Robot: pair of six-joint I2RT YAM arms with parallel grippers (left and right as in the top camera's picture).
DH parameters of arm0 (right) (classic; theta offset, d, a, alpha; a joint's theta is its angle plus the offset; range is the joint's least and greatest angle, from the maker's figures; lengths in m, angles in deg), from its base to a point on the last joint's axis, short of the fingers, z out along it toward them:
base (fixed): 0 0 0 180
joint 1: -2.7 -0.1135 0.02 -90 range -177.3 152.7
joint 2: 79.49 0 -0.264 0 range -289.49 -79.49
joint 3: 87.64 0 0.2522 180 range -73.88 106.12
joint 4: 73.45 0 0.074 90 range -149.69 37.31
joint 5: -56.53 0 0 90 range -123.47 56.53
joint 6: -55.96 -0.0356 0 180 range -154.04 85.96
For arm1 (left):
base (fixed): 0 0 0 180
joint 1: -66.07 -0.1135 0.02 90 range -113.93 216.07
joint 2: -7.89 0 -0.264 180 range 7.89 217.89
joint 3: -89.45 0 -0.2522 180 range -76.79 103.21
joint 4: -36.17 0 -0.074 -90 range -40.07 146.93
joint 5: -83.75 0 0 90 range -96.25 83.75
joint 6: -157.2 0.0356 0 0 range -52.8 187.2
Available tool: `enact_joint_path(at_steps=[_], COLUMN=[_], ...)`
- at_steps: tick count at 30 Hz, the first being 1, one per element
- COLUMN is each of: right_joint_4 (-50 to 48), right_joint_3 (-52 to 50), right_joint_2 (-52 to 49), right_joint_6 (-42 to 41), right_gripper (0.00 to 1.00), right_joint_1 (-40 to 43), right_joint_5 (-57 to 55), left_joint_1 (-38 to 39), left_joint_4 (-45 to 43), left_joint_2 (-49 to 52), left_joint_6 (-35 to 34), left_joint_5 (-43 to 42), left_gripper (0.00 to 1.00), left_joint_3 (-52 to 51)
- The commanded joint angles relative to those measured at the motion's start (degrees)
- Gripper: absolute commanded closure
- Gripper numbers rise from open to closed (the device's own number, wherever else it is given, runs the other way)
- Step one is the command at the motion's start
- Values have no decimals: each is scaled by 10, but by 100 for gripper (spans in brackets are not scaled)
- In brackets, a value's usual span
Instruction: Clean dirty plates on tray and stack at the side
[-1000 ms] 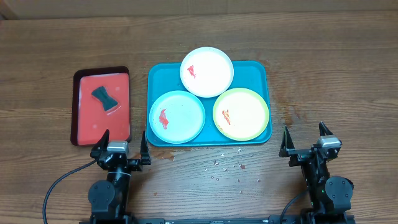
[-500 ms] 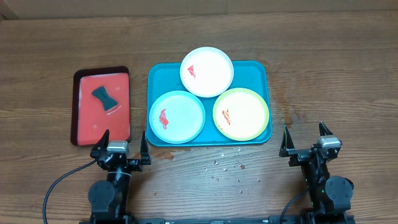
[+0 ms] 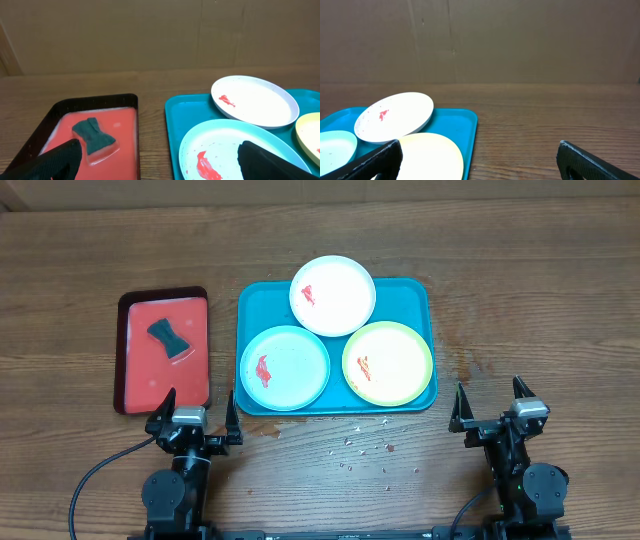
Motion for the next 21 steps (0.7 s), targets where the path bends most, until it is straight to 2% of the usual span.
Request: enact_joint_path(at_steps=[1,13,15,18,20,21], right_joint_4=[-3,-3,-3,-3,-3,-3], right_joint_3=[-6,-6,-6,-6,-6,-6], right_joint_2=[5,5,5,5,5,5], right_joint_6=[0,0,0,0,0,0], right_gripper=[0,0,0,0,0,0], right_joint_1=[1,1,1,1,1,1], right_joint_5=[-3,-3,-3,-3,-3,-3], left_joint_1=[4,4,4,4,4,4], left_joint_4=[0,-5,-15,-17,-19,-23], left_joint_2=[-6,-6,-6,-6,-6,-6], left_joint_6=[11,0,-68,-223,-301,-362], left_joint_5=[2,-6,-76,-215,-256,-254], left_gripper=[0,0,0,0,0,0], left_joint_3=[-2,-2,-2,-1,-1,-1])
